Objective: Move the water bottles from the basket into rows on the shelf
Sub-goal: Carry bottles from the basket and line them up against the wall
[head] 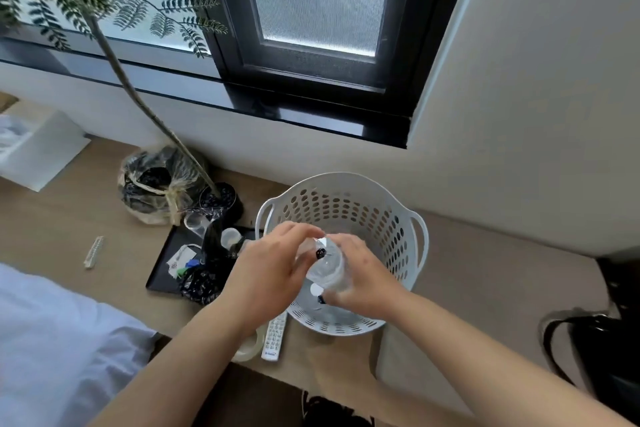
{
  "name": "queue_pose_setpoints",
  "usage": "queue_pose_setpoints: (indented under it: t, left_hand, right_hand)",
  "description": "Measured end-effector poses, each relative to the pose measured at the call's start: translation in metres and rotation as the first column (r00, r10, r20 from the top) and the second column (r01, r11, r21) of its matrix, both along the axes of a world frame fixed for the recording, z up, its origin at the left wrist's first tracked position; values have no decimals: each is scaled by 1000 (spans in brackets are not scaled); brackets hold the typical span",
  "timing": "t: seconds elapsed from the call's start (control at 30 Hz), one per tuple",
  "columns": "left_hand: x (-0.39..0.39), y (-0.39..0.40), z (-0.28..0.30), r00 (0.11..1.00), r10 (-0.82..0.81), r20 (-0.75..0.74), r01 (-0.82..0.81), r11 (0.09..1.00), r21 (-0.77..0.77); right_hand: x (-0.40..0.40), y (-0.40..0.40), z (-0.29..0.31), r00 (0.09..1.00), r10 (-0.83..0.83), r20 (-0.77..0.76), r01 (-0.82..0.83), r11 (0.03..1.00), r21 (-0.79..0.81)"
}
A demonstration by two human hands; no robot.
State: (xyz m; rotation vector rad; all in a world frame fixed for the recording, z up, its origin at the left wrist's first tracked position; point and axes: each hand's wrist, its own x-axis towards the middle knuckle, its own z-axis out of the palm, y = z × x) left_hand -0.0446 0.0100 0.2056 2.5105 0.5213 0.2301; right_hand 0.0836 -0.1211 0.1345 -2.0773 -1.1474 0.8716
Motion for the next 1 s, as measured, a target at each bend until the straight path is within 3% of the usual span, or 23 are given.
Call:
queue_pose_setpoints:
  t: [0.13,0.23,0.3,0.47,0.53,0.63,0.77,0.9,1.0]
  left_hand:
    - [8,-11,2,999,-44,21,44,999,5]
    - [20,-9,-8,994,44,102,-16,965,-261]
    - [29,-1,-23,984,134,114,-80,919,-387]
    - [35,12,-96,942,315,-118,-325,764,-557]
    - [35,10,-132,918,300,-259,-395,749,-531]
    - [37,-4,-177,910,194,-366,-357,816,-454]
    - [46,-34,-229,897,-50,-439,-131,919,-372]
    - [64,-54,-263,745,-195,-638,115,980,-165]
    - [76,-62,-280,659,-236,-714,276,959,-63]
  right_hand:
    - [0,-11,-3,989,-108,-102,110,994,18]
    - [9,-23,-17,951,-274,-144,278,960,7]
    - [16,-31,-28,867,-454,-208,462,887,-9]
    - [38,-40,-47,698,-675,-240,701,712,35]
    - [45,-41,-53,662,-702,-264,735,677,42]
    - [54,-42,-64,655,-701,-282,739,672,45]
    - [60,-44,-86,640,-717,-277,745,667,-3]
    - [61,-47,-108,661,-701,-268,713,698,-68]
    - [62,-48,-115,675,-681,-283,686,721,-96]
